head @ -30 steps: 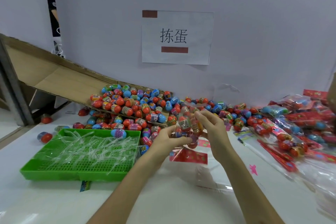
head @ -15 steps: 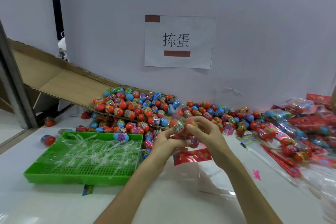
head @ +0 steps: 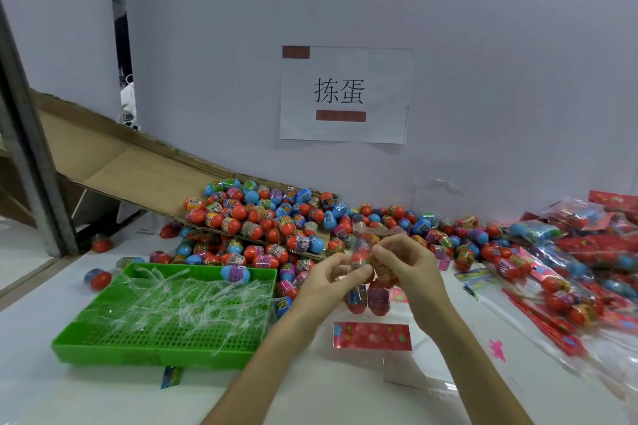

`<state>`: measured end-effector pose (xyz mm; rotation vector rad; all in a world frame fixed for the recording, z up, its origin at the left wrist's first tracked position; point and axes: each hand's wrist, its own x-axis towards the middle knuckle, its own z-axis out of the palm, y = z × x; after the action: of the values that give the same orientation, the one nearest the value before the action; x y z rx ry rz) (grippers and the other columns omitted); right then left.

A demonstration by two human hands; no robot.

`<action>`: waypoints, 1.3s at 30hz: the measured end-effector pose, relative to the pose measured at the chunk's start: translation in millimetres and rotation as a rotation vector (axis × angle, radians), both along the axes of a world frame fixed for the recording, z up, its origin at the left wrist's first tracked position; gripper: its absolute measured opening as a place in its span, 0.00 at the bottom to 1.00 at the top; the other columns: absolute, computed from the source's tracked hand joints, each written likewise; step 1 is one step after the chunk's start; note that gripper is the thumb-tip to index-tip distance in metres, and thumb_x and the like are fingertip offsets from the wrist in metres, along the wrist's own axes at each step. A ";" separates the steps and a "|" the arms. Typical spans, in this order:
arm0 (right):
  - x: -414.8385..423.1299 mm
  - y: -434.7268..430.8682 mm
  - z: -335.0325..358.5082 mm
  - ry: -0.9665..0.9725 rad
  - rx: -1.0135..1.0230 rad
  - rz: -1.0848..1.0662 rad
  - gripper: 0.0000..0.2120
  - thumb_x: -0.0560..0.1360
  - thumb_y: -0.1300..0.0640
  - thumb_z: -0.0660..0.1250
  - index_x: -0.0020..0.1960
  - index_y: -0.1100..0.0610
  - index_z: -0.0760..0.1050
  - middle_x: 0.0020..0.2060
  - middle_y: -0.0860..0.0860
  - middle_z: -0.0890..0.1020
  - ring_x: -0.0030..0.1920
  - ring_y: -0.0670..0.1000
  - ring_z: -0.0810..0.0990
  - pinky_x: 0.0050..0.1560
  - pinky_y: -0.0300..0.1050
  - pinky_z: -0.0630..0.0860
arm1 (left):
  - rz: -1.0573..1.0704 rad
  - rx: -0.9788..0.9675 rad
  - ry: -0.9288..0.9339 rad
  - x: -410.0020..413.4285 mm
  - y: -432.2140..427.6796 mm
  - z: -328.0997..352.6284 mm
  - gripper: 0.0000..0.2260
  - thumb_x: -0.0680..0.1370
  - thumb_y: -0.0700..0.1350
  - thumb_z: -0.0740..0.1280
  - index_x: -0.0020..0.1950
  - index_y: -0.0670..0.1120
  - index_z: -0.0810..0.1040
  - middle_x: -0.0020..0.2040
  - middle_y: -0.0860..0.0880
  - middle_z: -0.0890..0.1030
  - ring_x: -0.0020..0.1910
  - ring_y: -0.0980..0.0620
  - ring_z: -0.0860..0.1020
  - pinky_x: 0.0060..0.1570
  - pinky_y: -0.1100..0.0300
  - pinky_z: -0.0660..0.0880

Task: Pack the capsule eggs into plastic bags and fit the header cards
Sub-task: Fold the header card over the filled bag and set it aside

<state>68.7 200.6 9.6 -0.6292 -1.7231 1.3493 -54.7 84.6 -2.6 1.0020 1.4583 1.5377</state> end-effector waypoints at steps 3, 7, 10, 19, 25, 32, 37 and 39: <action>0.0 -2.8 1.2 0.002 -0.012 0.033 0.05 0.76 0.55 0.74 0.42 0.53 0.83 0.36 0.52 0.83 0.39 0.53 0.83 0.42 0.43 0.84 | 0.021 -0.004 -0.029 -1.5 -0.1 -0.1 0.18 0.78 0.54 0.73 0.66 0.50 0.79 0.60 0.45 0.85 0.59 0.44 0.84 0.61 0.42 0.81; 2.6 -4.1 4.1 0.003 -0.001 0.056 0.07 0.74 0.55 0.76 0.43 0.59 0.82 0.37 0.56 0.84 0.39 0.55 0.83 0.41 0.43 0.82 | 0.019 0.015 0.014 -1.0 0.9 -0.7 0.12 0.80 0.52 0.71 0.63 0.54 0.81 0.56 0.49 0.87 0.55 0.49 0.85 0.55 0.51 0.83; 5.3 -5.1 7.1 0.033 -0.038 0.083 0.12 0.69 0.51 0.76 0.43 0.60 0.82 0.36 0.57 0.84 0.37 0.56 0.84 0.37 0.42 0.82 | 0.010 0.042 -0.012 0.0 -0.2 1.2 0.14 0.79 0.55 0.71 0.63 0.54 0.82 0.56 0.50 0.86 0.58 0.49 0.84 0.58 0.50 0.82; 0.7 -9.5 6.0 -0.014 0.018 0.146 0.13 0.70 0.45 0.76 0.52 0.46 0.82 0.46 0.46 0.85 0.49 0.47 0.84 0.45 0.41 0.83 | 0.271 0.221 -0.180 -3.4 -2.0 3.5 0.06 0.80 0.44 0.71 0.45 0.51 0.87 0.47 0.44 0.86 0.51 0.42 0.82 0.55 0.45 0.79; 0.1 -10.1 5.5 -0.029 0.012 0.146 0.05 0.71 0.52 0.77 0.40 0.46 0.82 0.39 0.48 0.85 0.41 0.48 0.85 0.38 0.41 0.81 | 0.281 0.243 -0.226 0.5 -4.1 7.8 0.10 0.80 0.49 0.69 0.50 0.45 0.88 0.51 0.40 0.87 0.55 0.38 0.84 0.59 0.45 0.80; 0.6 -6.2 4.8 -0.036 -0.022 0.180 0.07 0.67 0.52 0.72 0.42 0.52 0.77 0.41 0.51 0.84 0.49 0.58 0.83 0.50 0.59 0.83 | 0.261 0.333 -0.239 5.0 -7.9 11.2 0.11 0.77 0.50 0.70 0.49 0.45 0.89 0.50 0.41 0.88 0.47 0.49 0.86 0.42 0.62 0.81; 0.0 -7.9 6.7 -0.050 -0.074 0.232 0.11 0.71 0.50 0.73 0.51 0.53 0.80 0.44 0.49 0.85 0.48 0.52 0.84 0.45 0.48 0.83 | 0.280 0.361 -0.336 1.7 -7.1 11.6 0.12 0.73 0.48 0.74 0.50 0.42 0.88 0.49 0.39 0.87 0.45 0.47 0.86 0.41 0.59 0.82; -0.9 -9.6 6.3 -0.033 -0.078 0.171 0.07 0.77 0.49 0.72 0.51 0.52 0.82 0.44 0.49 0.86 0.46 0.51 0.85 0.40 0.42 0.82 | 0.294 0.364 -0.387 -0.6 -6.4 11.0 0.11 0.73 0.46 0.74 0.50 0.41 0.88 0.48 0.40 0.87 0.43 0.48 0.86 0.39 0.60 0.82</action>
<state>67.8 191.0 15.8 -0.5602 -1.7907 1.5390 -55.3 78.3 8.4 0.6489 1.1077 2.1294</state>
